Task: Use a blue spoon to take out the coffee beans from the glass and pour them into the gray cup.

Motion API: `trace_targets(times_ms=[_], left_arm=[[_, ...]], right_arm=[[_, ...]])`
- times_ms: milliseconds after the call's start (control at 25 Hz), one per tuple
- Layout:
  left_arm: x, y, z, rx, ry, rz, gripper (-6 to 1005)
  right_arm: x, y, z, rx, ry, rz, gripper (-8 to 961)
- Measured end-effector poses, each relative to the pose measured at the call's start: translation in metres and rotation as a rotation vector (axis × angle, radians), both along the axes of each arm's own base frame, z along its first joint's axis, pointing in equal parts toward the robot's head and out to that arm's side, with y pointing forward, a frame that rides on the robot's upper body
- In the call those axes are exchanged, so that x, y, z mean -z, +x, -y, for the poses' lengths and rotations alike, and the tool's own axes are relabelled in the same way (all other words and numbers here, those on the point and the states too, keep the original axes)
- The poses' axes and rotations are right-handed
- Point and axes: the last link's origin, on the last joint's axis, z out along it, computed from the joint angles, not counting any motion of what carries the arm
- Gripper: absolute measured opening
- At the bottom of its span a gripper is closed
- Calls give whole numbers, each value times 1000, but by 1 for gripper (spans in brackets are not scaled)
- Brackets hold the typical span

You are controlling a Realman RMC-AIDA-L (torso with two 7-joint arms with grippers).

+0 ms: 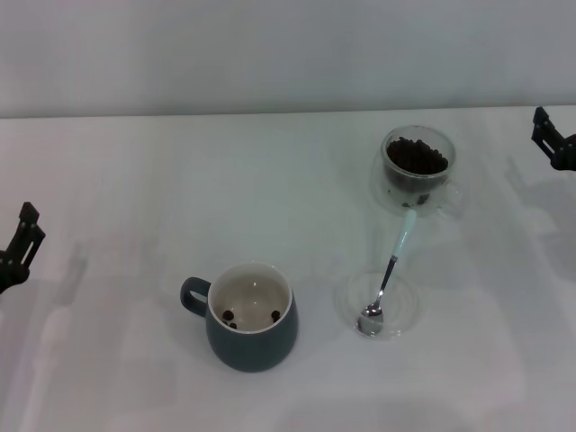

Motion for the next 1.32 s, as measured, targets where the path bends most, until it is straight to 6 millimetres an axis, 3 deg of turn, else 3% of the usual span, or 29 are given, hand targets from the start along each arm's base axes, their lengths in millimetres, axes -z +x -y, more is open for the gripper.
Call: trace_targets(times_ms=[1320], left_arm=[[-2,3,-6,9,5,-10,824]], right_arm=[[4,4,8,5,-8,14,773]])
